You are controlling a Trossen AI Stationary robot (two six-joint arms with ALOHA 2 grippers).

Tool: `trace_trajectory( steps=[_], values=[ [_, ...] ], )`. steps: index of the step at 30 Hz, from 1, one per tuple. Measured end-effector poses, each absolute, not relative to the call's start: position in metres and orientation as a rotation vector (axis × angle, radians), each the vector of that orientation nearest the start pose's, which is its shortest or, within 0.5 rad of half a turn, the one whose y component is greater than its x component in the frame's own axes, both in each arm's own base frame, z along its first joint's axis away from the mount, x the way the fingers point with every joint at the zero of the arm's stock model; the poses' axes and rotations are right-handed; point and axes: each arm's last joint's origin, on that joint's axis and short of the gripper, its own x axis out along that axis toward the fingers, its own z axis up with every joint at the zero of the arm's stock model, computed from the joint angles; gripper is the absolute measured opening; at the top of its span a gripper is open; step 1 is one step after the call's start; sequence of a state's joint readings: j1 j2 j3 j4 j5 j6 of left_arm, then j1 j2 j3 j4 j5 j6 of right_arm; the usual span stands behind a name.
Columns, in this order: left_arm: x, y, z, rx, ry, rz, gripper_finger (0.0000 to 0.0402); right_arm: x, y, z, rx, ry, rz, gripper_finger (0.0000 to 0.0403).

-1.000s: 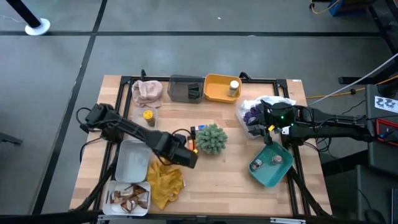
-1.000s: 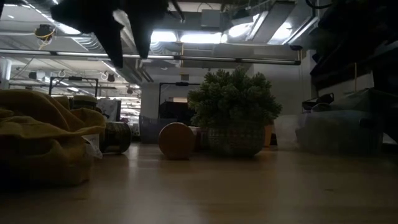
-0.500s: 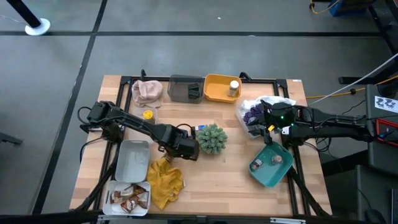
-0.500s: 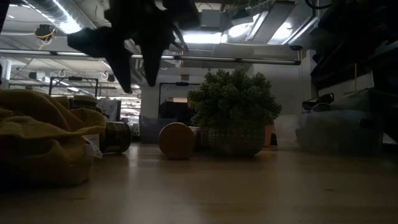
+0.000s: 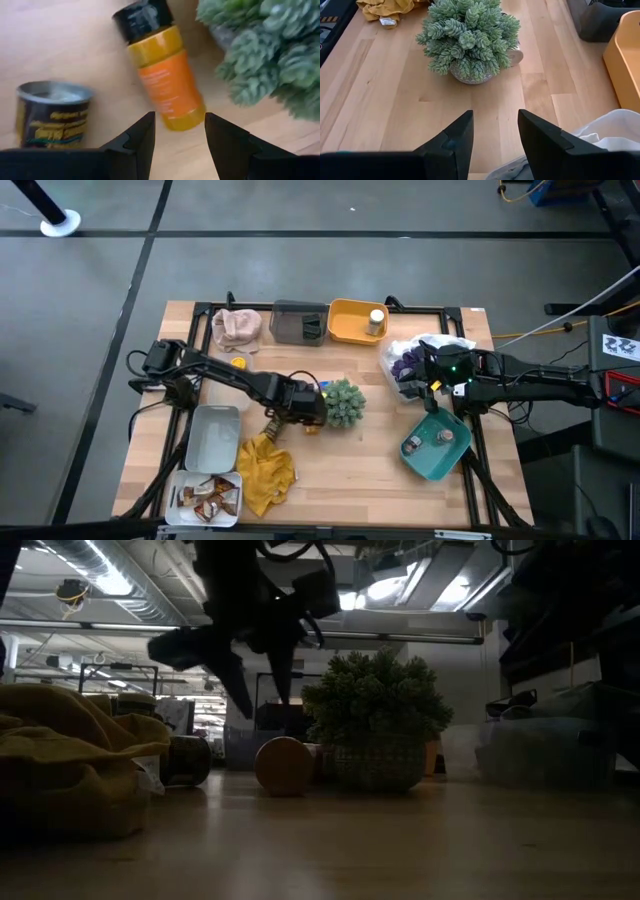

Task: Sort spices by type
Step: Put the black spice bottle into the top white bin

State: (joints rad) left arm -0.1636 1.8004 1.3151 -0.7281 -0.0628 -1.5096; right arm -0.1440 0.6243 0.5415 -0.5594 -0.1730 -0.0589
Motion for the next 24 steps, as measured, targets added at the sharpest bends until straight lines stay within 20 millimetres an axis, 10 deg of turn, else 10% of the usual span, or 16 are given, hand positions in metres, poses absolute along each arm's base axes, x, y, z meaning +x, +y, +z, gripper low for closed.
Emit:
trace_trajectory(
  steps=[24],
  values=[
    [0.349,-0.033,0.168,-1.21,0.951,0.861,0.0258,0.131,-0.014,0.24,0.047,0.633,0.048,0.0154]
  ],
)
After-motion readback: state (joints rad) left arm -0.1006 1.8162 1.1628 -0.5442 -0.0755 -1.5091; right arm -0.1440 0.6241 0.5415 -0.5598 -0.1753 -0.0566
